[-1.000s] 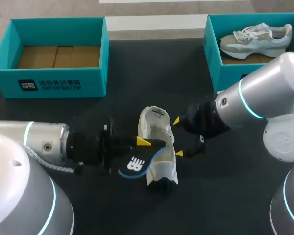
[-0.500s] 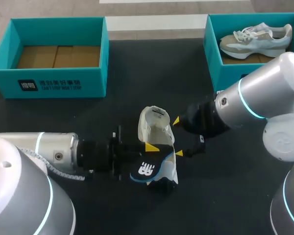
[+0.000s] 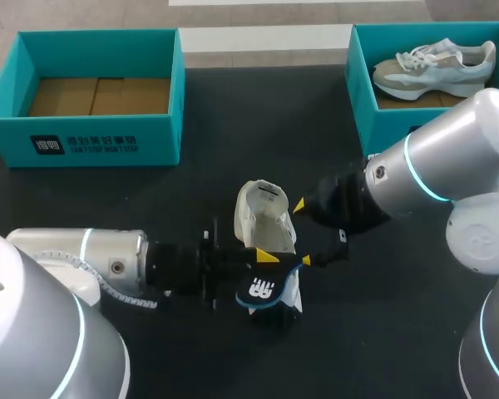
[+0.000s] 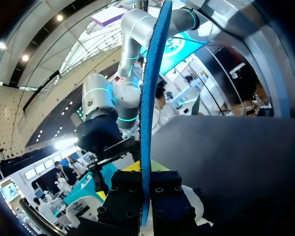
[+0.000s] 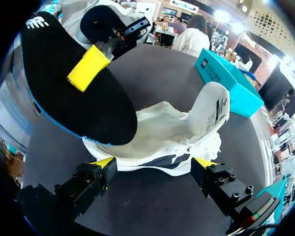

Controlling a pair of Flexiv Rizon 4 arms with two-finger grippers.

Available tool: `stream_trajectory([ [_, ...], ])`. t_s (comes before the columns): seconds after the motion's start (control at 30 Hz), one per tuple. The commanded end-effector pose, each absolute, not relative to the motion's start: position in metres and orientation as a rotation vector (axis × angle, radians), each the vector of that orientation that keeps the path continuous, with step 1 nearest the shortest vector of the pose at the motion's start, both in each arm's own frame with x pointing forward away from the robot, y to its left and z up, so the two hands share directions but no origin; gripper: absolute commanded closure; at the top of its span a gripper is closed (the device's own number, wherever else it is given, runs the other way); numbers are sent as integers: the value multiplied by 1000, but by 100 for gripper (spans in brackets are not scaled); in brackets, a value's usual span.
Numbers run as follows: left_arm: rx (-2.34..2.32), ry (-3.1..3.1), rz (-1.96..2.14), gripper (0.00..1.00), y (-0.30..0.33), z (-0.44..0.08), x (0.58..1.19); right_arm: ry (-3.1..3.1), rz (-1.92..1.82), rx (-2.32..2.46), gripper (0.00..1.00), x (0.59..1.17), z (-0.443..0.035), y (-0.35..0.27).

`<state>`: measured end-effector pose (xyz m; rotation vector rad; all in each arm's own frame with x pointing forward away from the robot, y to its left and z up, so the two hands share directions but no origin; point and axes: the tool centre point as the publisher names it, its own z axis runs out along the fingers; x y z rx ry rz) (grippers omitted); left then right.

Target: Take the shoe out of the shoebox, open the shoe tongue, remove and reinsert the insole, then place the shoe into the shoebox

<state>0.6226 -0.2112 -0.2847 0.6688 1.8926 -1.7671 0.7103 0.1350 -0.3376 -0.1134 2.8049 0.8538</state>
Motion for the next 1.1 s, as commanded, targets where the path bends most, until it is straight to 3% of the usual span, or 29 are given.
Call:
stream_trajectory([
  [0.03, 655, 1882, -1767, 100, -216, -296, 628, 2803, 856, -113, 0, 710, -339, 135],
  [1.1, 629, 1905, -1676, 100, -222, -347, 684, 2803, 856, -113, 0, 710, -339, 135],
])
